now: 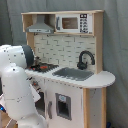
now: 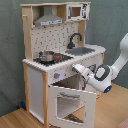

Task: Play with the kitchen

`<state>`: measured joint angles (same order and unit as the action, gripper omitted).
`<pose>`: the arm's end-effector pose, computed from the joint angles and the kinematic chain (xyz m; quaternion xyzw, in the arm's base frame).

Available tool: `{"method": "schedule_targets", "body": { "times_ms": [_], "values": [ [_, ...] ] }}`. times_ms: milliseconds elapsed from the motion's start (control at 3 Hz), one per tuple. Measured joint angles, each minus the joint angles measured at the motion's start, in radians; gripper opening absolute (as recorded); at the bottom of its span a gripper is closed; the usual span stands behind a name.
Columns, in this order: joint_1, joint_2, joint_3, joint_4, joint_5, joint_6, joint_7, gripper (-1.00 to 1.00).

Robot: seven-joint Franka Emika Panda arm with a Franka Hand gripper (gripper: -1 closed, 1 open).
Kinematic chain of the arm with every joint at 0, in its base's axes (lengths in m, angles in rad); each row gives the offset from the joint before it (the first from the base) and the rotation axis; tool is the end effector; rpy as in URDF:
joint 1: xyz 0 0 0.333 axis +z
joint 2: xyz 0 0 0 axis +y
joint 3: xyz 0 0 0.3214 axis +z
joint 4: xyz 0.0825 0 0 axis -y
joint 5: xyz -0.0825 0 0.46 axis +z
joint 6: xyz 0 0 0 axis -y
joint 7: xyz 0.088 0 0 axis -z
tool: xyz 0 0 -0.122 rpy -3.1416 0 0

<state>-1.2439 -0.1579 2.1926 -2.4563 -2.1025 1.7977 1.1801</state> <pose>0.3917 0.3869 0.2558 0.4664 0.4295 0.5482 0.5454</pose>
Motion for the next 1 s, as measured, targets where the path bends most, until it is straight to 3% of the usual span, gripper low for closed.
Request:
{"method": "schedule_targets", "body": {
  "times_ms": [333, 667, 1000],
  "values": [
    [-0.002, -0.005, -0.001, -0.001, 0.022, -0.004, 0.000, 1.00],
    [-0.002, -0.005, -0.002, -0.002, 0.023, -0.003, 0.000, -1.00],
    [-0.004, -0.002, 0.003, 0.011, 0.024, 0.001, -0.111, -1.00]
  ]
}}
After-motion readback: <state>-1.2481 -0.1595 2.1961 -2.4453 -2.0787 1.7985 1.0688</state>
